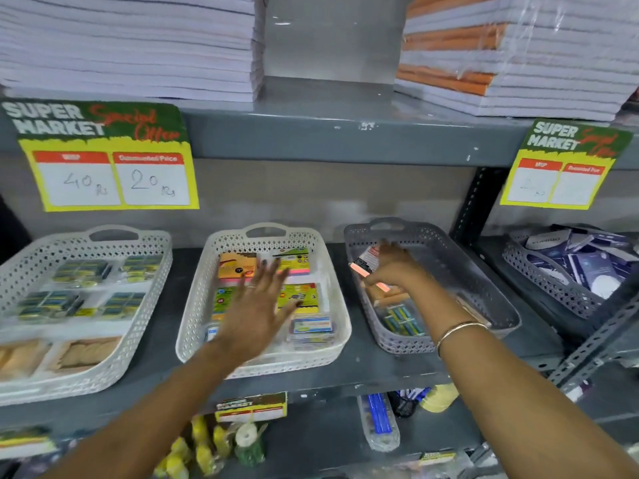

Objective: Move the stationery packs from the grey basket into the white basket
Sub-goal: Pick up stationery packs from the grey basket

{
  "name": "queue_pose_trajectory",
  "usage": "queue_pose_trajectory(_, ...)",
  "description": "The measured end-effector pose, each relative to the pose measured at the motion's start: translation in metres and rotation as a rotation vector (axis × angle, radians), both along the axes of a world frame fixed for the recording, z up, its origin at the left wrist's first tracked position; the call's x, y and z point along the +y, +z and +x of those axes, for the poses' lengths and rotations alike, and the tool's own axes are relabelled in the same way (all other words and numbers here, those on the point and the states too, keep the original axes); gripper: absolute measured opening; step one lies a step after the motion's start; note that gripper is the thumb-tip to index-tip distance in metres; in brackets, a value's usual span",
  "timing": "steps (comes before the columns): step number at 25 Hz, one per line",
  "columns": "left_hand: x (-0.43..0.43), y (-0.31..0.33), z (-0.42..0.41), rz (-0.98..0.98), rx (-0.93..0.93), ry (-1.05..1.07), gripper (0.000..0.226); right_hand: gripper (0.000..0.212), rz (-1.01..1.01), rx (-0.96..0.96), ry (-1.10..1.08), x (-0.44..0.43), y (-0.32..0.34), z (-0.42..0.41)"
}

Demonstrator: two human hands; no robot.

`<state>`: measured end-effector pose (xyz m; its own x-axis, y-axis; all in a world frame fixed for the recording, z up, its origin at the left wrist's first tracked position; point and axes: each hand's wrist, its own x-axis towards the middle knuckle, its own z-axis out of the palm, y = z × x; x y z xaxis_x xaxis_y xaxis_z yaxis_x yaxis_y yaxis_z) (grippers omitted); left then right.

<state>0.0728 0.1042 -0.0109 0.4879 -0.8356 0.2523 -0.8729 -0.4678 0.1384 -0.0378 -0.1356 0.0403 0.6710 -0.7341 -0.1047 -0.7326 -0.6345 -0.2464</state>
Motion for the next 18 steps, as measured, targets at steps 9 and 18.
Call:
queue_pose_trajectory(9, 0.146, -0.053, 0.035, -0.349, 0.391, 0.277, 0.074, 0.097, 0.022, 0.079, 0.319, 0.084, -0.033, 0.100)
queue_pose_trajectory(18, 0.158, -0.089, 0.040, 0.166, 0.050, 0.165, 0.106, 0.106, -0.022, 0.273, 0.439, 0.096, -0.065, 0.110)
